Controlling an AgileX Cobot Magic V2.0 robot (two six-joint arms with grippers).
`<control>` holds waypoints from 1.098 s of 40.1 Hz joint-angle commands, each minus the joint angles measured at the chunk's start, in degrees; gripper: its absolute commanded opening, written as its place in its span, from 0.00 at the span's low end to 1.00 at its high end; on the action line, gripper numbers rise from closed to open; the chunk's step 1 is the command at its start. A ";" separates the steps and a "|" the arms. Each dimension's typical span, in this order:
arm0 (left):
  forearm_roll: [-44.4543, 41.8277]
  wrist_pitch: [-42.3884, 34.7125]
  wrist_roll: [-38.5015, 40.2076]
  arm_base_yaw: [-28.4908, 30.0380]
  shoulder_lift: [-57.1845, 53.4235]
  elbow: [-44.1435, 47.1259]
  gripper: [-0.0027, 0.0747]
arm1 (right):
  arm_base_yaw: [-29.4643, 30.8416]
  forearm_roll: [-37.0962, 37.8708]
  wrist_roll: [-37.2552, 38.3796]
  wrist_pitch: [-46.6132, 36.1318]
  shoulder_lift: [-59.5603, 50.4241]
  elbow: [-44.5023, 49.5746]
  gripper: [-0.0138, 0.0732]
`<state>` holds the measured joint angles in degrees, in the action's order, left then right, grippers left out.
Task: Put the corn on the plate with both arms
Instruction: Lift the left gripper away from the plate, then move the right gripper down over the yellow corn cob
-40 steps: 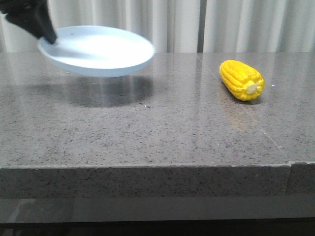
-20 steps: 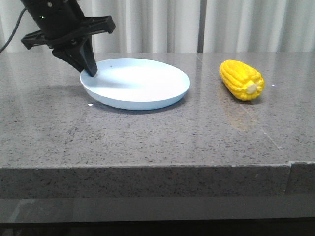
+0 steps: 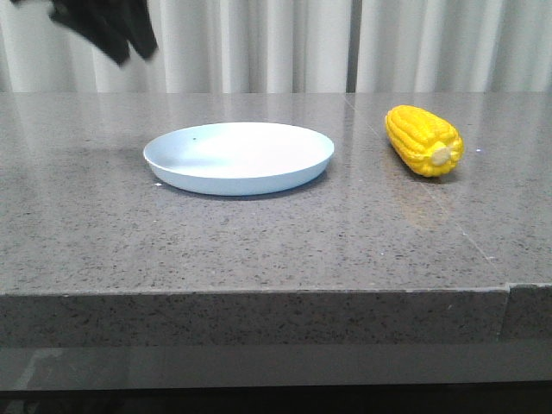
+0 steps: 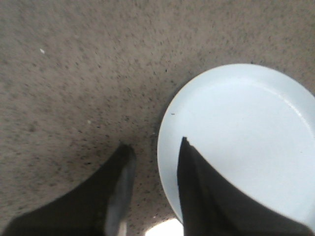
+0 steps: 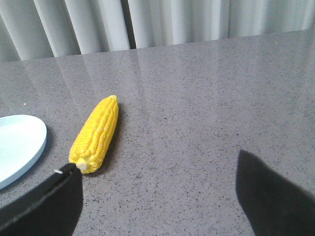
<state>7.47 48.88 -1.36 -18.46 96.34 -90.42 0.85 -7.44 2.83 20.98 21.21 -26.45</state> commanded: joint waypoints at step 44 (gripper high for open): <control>-5.84 -25.04 0.88 7.94 -76.37 58.80 0.01 | 0.36 0.19 -0.45 -4.42 0.73 -2.06 0.91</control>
<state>1.37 29.01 -1.15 -10.61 24.32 -32.39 0.85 -7.44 2.83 20.98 21.21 -26.45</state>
